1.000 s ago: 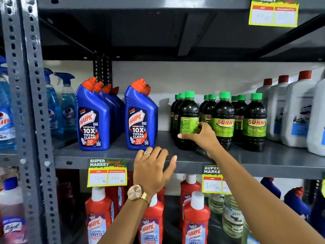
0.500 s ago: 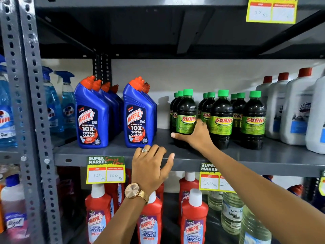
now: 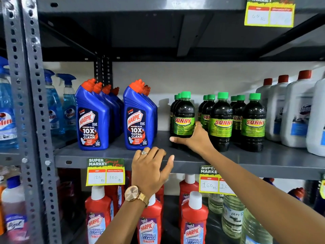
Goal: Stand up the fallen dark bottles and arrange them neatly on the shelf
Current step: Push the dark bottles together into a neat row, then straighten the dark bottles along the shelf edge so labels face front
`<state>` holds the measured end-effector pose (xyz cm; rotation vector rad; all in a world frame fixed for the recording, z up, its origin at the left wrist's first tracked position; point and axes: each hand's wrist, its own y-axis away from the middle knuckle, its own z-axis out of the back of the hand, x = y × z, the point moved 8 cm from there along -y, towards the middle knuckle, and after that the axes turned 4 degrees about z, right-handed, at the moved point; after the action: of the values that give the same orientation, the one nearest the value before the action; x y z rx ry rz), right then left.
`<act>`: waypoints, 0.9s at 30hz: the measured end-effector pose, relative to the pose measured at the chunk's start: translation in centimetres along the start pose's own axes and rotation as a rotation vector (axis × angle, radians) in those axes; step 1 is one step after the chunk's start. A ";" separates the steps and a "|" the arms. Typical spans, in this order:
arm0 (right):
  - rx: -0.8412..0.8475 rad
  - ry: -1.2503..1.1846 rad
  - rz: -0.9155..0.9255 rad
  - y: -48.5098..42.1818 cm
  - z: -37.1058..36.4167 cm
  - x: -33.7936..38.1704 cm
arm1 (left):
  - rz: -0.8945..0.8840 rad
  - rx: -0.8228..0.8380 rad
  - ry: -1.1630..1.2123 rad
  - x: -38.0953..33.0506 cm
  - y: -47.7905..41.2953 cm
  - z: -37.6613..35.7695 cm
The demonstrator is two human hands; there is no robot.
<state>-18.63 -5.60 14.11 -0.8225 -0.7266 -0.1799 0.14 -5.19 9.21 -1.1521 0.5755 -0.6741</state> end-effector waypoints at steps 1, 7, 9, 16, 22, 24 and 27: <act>0.020 -0.003 -0.014 0.1 -0.1 -0.1 | 0.001 0.002 0.003 0.0 0.0 0.0; 0.015 0.068 -0.018 -0.1 -0.2 -0.3 | 0.005 -0.003 0.022 0.0 0.0 -0.1; 0.027 0.047 -0.032 -0.1 -0.3 -0.5 | 0.033 -0.001 0.033 0.0 -0.2 0.0; 0.044 -0.017 -0.068 0.1 -0.2 -0.6 | 0.118 0.203 -0.007 -0.2 -3.1 -0.1; 0.178 0.091 -0.080 2.2 2.6 -0.9 | 0.324 0.618 0.263 -0.1 -5.3 -3.9; 0.068 0.157 -0.086 3.3 6.2 -1.8 | 0.340 0.727 0.317 -1.0 -5.5 -5.4; -0.120 0.242 -0.124 4.6 11.1 -3.7 | 0.394 0.822 0.390 -1.7 -5.9 -7.8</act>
<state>-25.26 5.09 13.99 -0.8530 -0.5425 -0.4305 -7.66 -10.30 12.52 -0.1274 0.7292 -0.6933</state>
